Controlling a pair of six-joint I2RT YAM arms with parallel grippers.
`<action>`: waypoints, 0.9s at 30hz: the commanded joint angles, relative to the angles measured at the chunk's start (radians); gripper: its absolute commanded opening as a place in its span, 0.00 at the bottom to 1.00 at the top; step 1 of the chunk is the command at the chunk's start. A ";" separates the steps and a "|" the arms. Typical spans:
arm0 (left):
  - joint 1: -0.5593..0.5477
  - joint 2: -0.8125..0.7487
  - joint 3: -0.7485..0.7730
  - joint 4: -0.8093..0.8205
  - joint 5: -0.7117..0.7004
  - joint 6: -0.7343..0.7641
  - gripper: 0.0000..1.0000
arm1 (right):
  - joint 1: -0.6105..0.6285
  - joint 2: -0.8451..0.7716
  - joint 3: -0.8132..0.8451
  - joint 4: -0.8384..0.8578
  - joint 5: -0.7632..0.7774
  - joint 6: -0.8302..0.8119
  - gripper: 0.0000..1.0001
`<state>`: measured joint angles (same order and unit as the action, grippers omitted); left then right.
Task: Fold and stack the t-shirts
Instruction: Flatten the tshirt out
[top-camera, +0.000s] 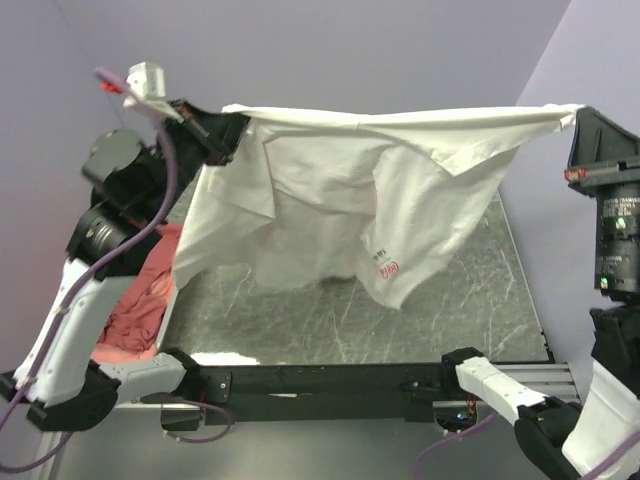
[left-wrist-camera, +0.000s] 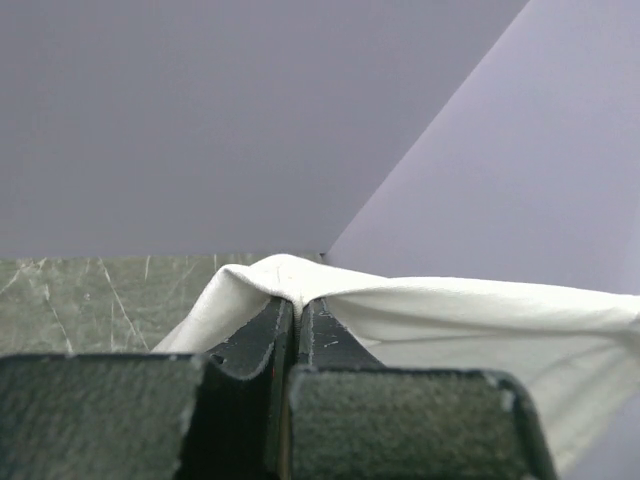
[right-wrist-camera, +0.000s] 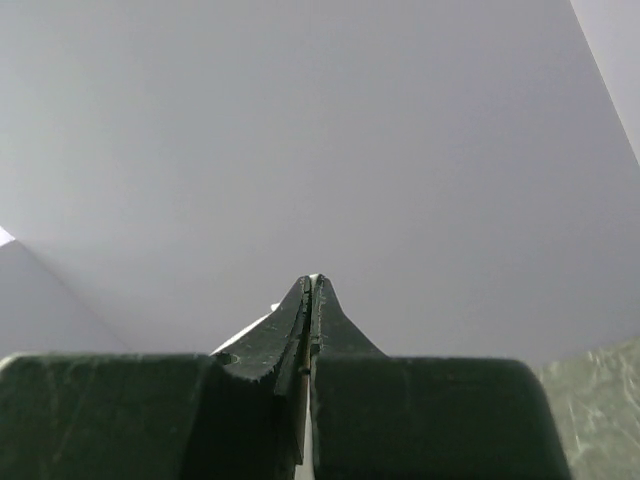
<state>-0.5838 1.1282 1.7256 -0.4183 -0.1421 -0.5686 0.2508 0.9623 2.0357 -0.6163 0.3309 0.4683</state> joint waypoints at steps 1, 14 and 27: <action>0.076 0.106 0.032 0.071 0.030 0.036 0.00 | -0.012 0.091 -0.021 0.168 0.037 -0.042 0.00; 0.390 0.681 0.441 0.294 0.508 -0.074 0.00 | -0.024 0.641 0.285 0.320 -0.085 -0.056 0.00; 0.424 0.455 0.312 0.256 0.538 -0.020 0.01 | -0.025 0.222 -0.200 0.397 0.039 -0.034 0.00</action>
<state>-0.1585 1.6817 2.1509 -0.1970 0.3817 -0.6109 0.2375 1.3254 2.0209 -0.2901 0.2886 0.4103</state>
